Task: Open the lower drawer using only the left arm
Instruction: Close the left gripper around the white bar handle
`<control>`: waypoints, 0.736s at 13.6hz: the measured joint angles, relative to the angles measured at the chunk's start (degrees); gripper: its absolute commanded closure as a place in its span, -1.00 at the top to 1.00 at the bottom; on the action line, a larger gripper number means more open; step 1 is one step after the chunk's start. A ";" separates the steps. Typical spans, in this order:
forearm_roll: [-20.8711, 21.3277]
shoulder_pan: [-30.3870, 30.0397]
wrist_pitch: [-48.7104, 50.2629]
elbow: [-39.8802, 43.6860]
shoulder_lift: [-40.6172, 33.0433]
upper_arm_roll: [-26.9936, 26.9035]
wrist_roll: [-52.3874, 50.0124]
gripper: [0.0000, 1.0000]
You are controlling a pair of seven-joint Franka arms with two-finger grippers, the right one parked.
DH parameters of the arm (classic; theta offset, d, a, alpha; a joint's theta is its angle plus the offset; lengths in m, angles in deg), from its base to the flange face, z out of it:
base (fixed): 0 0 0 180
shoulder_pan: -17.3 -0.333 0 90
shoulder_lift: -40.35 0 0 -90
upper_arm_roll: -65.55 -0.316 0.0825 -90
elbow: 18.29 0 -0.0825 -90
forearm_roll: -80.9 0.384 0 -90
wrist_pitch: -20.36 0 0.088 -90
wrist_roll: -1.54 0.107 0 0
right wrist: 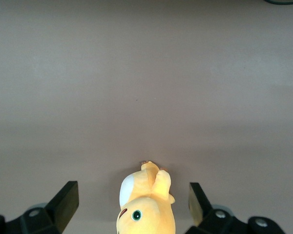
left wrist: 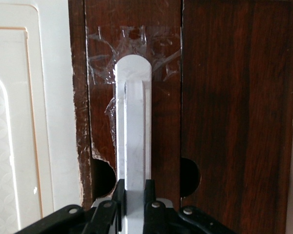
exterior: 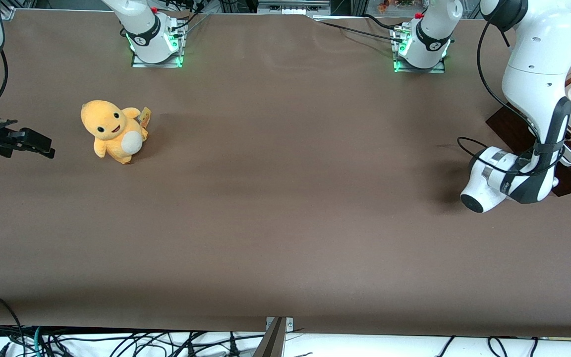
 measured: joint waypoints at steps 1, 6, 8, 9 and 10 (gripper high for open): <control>0.00 0.16 0.00 0.00 0.00 0.02 0.00 -0.92; 0.00 2.16 -0.01 0.04 -0.01 0.20 -0.21 -0.92; 0.00 2.91 -0.01 0.32 -0.02 0.33 -0.27 -0.92; 0.00 3.17 -0.01 0.60 -0.02 0.47 -0.25 -0.92; -0.01 3.44 -0.02 0.90 -0.02 0.64 -0.22 -0.92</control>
